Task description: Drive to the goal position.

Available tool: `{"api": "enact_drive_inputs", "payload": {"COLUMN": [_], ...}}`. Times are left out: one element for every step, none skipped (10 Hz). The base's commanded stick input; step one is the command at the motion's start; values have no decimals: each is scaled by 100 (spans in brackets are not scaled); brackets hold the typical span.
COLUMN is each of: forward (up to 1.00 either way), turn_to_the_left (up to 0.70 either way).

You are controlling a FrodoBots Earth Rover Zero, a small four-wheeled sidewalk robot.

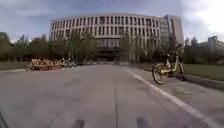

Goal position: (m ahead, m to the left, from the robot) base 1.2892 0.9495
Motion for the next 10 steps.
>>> {"api": "enact_drive_inputs", "payload": {"forward": [100, 100, 100, 100, 100, 100, 100, 100, 100, 100], "turn_to_the_left": [0, 0, 0, 0, 0, 0, 0, 0, 0, 0]}}
